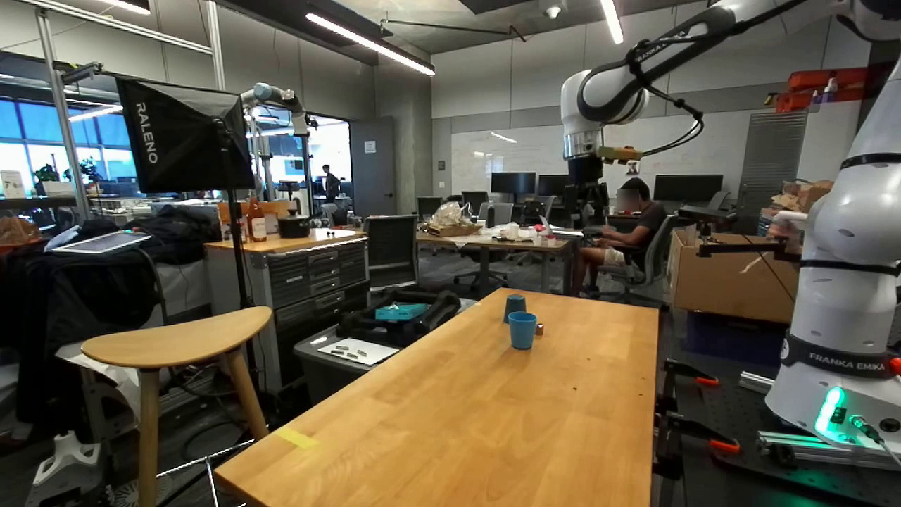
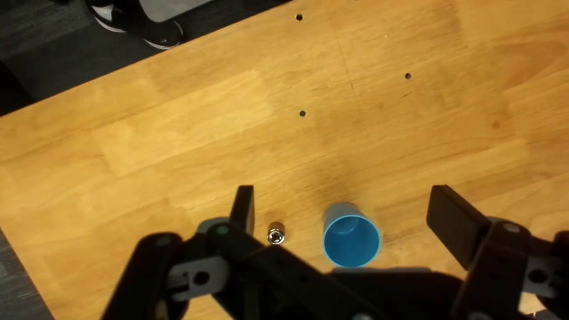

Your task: Put the gold object in the blue cup

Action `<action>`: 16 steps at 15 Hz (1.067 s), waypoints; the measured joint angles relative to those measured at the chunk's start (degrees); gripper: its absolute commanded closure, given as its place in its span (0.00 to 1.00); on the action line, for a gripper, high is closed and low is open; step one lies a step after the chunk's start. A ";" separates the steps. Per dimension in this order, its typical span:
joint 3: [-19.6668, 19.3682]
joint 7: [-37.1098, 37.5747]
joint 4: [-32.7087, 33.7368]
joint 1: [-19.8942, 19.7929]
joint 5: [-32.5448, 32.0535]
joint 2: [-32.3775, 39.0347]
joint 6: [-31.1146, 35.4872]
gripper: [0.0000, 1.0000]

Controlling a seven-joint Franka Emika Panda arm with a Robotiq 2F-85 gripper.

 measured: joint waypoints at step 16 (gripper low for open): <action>-5.83 28.30 13.55 -0.24 -0.50 34.82 22.57 0.00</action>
